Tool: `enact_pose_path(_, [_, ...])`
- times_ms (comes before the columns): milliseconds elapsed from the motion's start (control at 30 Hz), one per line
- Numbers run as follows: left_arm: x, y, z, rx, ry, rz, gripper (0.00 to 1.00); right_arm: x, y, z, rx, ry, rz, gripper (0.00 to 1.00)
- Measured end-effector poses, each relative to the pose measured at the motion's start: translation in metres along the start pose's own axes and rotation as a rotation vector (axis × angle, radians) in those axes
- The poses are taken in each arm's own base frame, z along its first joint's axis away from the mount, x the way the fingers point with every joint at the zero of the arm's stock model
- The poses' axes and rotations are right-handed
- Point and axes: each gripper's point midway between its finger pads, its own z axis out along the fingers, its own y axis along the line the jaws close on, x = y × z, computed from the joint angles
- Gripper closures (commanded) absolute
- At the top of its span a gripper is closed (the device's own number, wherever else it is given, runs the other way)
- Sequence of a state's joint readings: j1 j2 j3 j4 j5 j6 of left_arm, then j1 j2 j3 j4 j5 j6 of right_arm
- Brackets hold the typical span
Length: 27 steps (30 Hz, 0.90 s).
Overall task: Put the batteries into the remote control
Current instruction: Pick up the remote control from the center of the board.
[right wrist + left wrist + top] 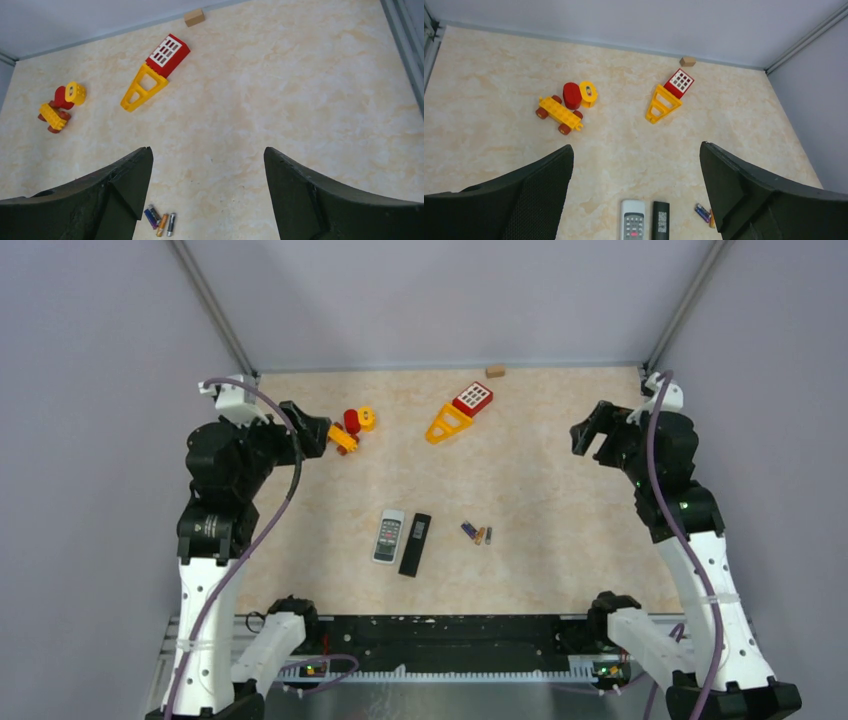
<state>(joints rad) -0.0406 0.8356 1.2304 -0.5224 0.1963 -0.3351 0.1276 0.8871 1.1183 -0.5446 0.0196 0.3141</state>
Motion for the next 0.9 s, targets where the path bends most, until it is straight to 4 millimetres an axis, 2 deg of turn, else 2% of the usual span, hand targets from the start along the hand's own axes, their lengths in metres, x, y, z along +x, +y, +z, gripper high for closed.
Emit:
enact_pose_path(133, [0.027,0.009,0.005,-0.012,0.038,-0.034,0.01,0.021,-0.013,0.000,0.049,0.018,0.023,0.08])
enact_pose_path(267, [0.048,0.017,0.010,-0.035,0.063,-0.091,0.01,0.030,-0.014,0.001,0.039,0.026,0.026,0.07])
enact_pose_path(467, [0.053,0.020,0.010,-0.050,0.037,-0.156,0.01,0.042,-0.013,0.004,0.021,0.056,0.026,0.07])
enact_pose_path(567, [0.050,0.010,0.009,0.008,0.038,-0.145,0.01,0.043,-0.009,0.005,-0.002,0.066,0.027,0.10])
enact_pose_path(733, [0.068,-0.016,0.017,0.171,0.135,-0.159,0.01,0.049,0.001,0.004,-0.058,0.090,0.036,0.14])
enact_pose_path(800, [0.081,-0.024,0.021,0.218,0.183,-0.176,0.01,0.051,0.006,0.004,-0.082,0.103,0.046,0.15])
enact_pose_path(900, [0.115,-0.036,0.026,0.260,0.287,-0.200,0.01,0.054,0.011,0.004,-0.110,0.122,0.059,0.16])
